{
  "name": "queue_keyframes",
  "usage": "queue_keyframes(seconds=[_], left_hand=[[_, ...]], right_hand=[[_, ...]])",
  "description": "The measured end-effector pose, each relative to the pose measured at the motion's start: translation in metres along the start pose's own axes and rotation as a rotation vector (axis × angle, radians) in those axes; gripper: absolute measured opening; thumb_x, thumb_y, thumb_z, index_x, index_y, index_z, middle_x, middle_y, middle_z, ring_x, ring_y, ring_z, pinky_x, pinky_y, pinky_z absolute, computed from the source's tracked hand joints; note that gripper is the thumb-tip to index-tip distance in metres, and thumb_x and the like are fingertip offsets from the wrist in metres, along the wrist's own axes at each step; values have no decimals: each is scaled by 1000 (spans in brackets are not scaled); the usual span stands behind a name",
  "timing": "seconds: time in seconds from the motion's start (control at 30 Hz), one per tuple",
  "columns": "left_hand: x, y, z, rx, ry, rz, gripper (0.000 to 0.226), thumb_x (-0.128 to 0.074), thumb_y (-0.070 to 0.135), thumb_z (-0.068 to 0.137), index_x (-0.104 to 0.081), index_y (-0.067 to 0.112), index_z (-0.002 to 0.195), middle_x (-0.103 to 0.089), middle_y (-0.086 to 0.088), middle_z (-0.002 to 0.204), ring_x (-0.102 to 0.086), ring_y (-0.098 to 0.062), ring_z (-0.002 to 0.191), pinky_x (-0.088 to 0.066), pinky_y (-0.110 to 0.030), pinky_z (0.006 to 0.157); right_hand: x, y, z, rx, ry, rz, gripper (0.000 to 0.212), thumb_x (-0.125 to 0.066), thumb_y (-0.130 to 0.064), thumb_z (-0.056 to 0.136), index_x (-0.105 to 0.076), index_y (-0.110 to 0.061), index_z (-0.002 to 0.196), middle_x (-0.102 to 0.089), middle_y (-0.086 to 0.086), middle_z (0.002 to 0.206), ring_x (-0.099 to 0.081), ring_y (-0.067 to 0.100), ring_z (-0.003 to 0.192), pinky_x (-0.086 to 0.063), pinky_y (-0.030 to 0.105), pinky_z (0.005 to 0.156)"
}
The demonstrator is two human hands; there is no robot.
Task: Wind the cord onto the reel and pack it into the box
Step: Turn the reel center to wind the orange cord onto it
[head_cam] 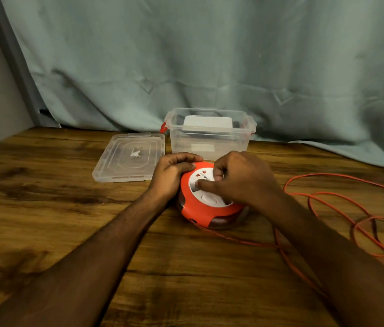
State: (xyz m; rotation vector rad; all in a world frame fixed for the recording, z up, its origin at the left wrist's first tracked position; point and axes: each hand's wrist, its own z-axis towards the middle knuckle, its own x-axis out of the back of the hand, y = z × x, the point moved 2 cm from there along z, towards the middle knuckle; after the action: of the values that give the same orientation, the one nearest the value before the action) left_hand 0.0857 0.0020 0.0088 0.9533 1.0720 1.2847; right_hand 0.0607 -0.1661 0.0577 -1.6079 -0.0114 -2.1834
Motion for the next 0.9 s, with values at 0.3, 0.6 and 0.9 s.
queue_keyframes(seconds=[0.3,0.6,0.9], left_hand=[[-2,0,0,-6,-4,-1,27,-54,-11,86,-75,2,96,-74,-19,99,-69,-31,87,-57,-42,85],[-1,-2,0,-7,-14,-3,26,-54,-7,89,-76,4,98,-75,-17,100,-71,-29,88,-59,-37,79],[-1,-3,1,-2,-5,8,27,-53,-10,88,-75,1,100,-75,-18,100,-71,-30,90,-58,-39,83]], right_hand=[[18,42,4,244,-353,345,58,-93,-25,68,-65,-40,117,-69,-18,114,-67,2,92,-59,28,67],[15,29,-1,212,-221,198,56,-93,-51,55,-56,-32,92,-67,-15,81,-59,4,69,-47,30,57],[1,12,-4,197,-90,47,66,-78,-70,66,-59,-8,56,-56,0,48,-52,12,50,-35,28,55]])
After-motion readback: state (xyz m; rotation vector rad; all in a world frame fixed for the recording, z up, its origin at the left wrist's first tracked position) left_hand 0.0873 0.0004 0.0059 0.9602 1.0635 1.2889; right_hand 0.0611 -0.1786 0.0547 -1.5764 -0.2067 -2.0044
